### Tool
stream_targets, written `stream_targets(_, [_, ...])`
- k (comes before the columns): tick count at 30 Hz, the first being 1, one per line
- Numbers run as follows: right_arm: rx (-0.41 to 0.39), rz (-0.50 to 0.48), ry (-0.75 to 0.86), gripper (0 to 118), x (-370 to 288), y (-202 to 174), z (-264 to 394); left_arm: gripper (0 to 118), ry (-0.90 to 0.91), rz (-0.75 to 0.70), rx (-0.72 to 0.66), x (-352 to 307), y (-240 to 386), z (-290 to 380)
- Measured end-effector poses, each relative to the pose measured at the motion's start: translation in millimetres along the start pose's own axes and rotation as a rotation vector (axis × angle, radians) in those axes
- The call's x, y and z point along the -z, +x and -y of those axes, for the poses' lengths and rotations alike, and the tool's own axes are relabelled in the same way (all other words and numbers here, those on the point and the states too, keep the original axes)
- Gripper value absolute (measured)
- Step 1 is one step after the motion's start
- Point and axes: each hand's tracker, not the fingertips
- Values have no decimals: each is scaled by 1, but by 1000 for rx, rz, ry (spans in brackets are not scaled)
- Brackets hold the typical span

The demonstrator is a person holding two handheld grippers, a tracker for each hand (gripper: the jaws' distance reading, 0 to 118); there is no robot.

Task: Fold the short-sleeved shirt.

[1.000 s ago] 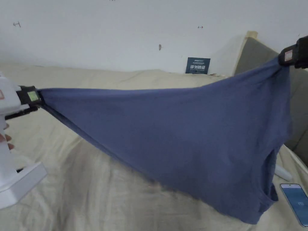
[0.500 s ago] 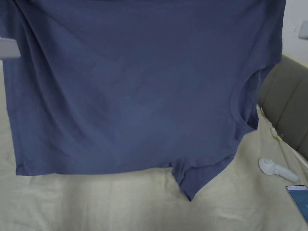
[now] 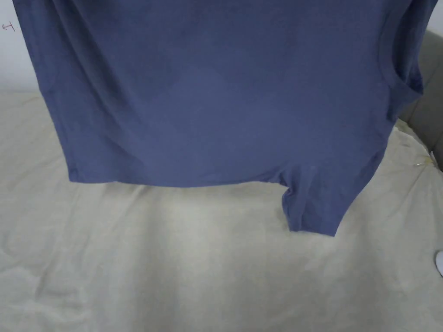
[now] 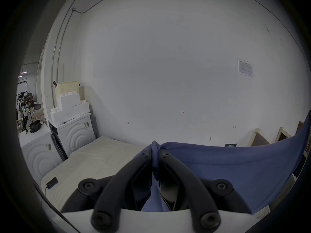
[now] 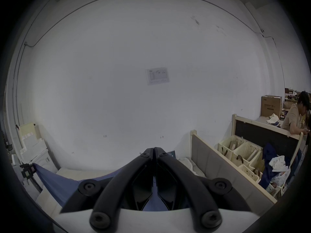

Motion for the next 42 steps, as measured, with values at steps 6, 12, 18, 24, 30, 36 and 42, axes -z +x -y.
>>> stream_targets(6, [-70, 62, 81, 0, 8, -41, 1, 4, 51, 55, -68, 47, 21, 8])
stream_targets(12, [-63, 76, 28, 0, 73, -30, 18, 4, -7, 65, -37, 88, 42, 57])
stream_targets(18, [-46, 95, -135, 0, 88, -10, 107, 4, -147, 74, 93, 115, 57, 137])
stream_targets(24, [-3, 104, -352, 0, 111, 28, 215, 4, -335, 107, 163, 121, 57, 242])
stream_targets(30, [58, 130, -527, 0, 99, 62, 332, 4, -505, 123, 155, 103, 35, 348])
stream_targets(36, [83, 150, -743, 0, 47, 100, 458, 4, -675, 141, 114, 52, -9, 457])
stream_targets(42, [117, 153, -833, 0, -36, 125, 531, 4, -739, 141, 23, -31, -54, 509])
